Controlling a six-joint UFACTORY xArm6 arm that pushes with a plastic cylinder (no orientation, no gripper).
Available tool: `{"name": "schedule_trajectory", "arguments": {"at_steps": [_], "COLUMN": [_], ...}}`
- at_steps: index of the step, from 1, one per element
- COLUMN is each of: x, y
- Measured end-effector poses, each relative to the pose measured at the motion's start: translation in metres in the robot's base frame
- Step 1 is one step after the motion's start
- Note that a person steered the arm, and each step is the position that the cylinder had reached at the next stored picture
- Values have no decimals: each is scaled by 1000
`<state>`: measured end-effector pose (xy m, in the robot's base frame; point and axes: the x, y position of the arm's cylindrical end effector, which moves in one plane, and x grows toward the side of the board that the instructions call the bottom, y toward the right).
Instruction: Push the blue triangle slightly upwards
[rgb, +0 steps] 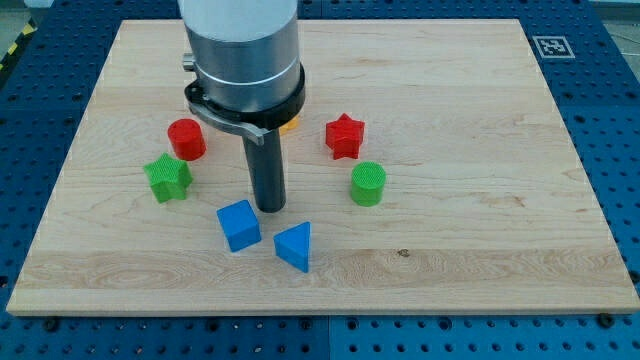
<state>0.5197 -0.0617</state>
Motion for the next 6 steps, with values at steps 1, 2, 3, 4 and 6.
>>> {"name": "schedule_trajectory", "arguments": {"at_steps": [1, 2, 3, 4, 6], "x": [41, 67, 72, 72, 98], "y": [0, 0, 4, 8, 8]}}
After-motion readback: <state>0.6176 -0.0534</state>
